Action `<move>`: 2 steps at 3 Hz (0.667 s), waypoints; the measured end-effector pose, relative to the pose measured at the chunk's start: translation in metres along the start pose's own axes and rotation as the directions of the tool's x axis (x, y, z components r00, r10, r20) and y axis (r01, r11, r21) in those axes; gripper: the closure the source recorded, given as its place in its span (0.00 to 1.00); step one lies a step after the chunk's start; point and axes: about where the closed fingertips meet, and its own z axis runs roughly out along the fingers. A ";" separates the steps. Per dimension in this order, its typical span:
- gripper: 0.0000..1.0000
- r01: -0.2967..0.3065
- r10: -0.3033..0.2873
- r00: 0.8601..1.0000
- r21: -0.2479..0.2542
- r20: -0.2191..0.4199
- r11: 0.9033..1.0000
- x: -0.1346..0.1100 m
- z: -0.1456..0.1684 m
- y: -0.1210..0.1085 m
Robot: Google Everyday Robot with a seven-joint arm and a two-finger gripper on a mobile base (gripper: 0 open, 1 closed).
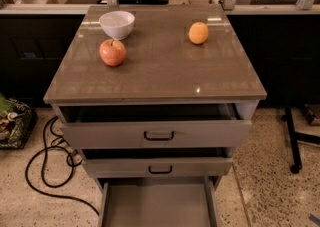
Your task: Close bottom drawer
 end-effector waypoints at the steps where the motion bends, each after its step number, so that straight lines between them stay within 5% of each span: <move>1: 0.87 0.000 0.000 1.000 -0.002 0.001 1.000 0.000 0.001 0.001; 2: 1.00 0.000 0.000 1.000 -0.005 0.002 1.000 -0.001 0.002 0.002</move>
Offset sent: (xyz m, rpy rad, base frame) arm -0.0012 0.0004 -0.0006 0.0009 0.0022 0.0001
